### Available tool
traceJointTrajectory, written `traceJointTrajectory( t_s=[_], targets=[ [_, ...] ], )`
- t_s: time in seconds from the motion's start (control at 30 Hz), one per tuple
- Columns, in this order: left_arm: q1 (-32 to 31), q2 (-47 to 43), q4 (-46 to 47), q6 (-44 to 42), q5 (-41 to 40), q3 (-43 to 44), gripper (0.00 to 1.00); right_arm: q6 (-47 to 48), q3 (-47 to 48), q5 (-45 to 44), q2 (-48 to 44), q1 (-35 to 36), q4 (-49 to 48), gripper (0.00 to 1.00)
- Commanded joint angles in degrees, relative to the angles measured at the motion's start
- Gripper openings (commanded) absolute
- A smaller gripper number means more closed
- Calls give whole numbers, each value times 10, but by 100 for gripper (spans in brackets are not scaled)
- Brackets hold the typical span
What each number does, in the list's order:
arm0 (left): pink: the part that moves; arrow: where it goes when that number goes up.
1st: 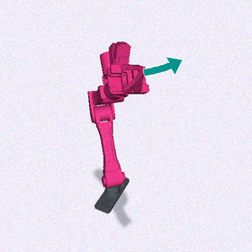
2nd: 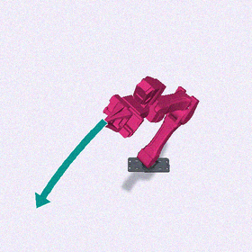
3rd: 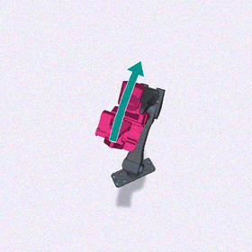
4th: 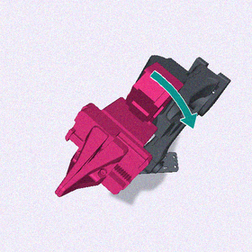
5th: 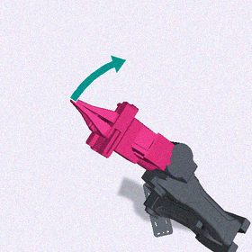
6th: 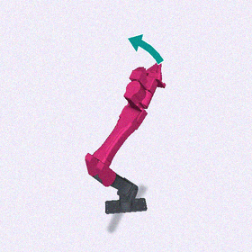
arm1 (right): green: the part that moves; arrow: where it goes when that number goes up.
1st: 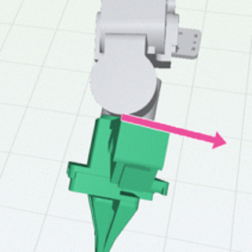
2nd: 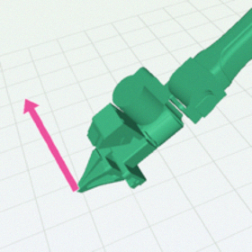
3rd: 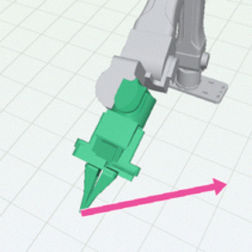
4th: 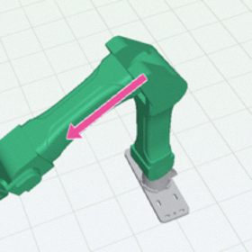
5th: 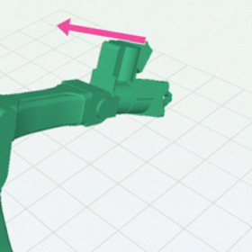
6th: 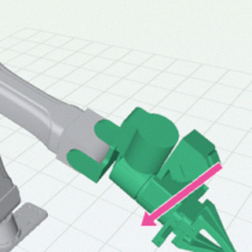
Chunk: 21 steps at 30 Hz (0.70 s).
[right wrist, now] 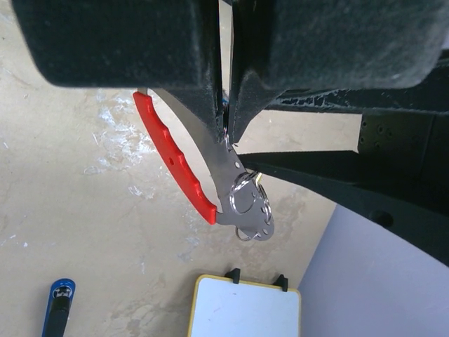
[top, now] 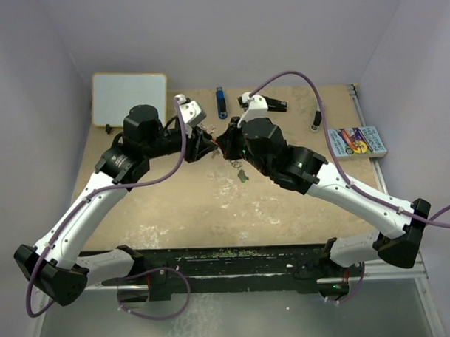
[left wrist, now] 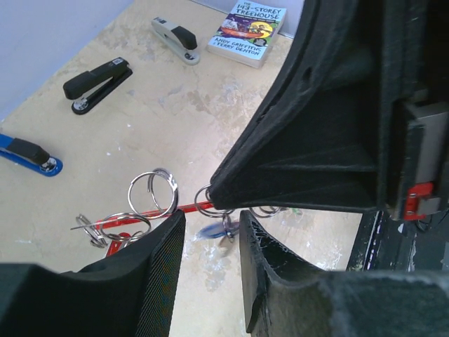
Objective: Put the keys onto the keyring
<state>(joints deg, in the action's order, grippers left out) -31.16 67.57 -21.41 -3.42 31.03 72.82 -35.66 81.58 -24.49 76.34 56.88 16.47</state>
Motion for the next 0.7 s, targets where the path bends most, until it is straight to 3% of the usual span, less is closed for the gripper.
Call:
traceJointTrajectory(
  t_s=[0.0,0.23,0.67],
  targets=[
    [0,-19,49,10,16,-5,40,-14,33,8,2,3,-21,0],
    [0,-26,38,-8,9,-15,32,-23,26,8,-13,4,-21,0],
    [0,-38,16,-29,-16,-8,39,-34,16,17,-20,3,-19,0]
  ],
)
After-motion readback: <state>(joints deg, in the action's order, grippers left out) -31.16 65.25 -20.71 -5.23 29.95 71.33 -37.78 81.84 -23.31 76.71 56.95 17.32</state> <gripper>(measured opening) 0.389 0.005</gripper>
